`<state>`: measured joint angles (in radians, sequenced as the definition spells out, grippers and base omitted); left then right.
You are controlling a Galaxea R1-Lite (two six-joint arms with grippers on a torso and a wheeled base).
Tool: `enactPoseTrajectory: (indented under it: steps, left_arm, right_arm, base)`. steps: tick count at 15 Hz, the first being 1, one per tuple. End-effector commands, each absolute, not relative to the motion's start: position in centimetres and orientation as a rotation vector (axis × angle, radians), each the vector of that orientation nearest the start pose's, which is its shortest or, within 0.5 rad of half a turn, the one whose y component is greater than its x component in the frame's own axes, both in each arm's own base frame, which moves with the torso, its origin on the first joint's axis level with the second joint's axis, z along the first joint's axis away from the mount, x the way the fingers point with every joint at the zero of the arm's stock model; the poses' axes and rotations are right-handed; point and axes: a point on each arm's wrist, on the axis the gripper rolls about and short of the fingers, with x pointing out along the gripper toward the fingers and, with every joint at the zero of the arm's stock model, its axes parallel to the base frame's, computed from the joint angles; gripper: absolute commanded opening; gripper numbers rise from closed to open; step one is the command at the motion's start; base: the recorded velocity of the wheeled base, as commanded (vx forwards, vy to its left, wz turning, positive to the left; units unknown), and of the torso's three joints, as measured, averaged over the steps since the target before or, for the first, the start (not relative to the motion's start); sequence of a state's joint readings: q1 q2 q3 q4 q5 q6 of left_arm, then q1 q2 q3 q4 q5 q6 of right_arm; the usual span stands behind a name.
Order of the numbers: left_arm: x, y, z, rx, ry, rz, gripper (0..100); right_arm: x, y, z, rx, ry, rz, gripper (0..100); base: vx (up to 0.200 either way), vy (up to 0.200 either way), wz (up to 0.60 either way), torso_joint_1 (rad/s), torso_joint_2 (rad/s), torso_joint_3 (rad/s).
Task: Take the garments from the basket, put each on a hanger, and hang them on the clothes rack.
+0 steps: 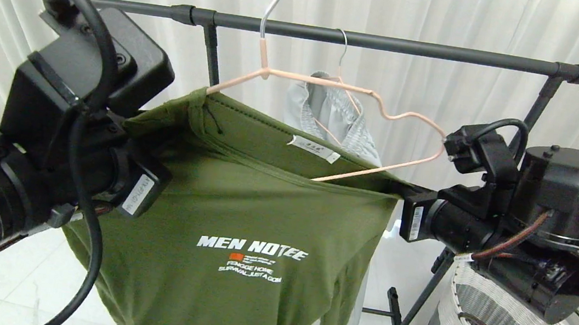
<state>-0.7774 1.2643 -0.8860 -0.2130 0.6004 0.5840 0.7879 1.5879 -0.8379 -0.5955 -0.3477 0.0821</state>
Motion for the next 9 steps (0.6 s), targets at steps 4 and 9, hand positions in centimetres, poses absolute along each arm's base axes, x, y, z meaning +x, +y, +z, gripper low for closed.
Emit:
enactPoseTrajectory:
  steps: [4, 9]
  left_arm:
    - [14.3, -11.4, 26.4, 0.778, 0.094, -0.185, 0]
    - [14.4, -10.0, 25.1, 0.890, 0.142, -0.147, 0]
  right_arm:
    - [20.9, 17.2, 23.7, 0.030, 0.097, 0.366, 0]
    - [20.2, 17.3, 24.3, 0.021, 0.075, 0.392, 0]
  base:
    - [0.000, 0.000, 0.00, 0.000, 0.00, 0.000]
    - [0.000, 0.000, 0.00, 0.000, 0.00, 0.000]
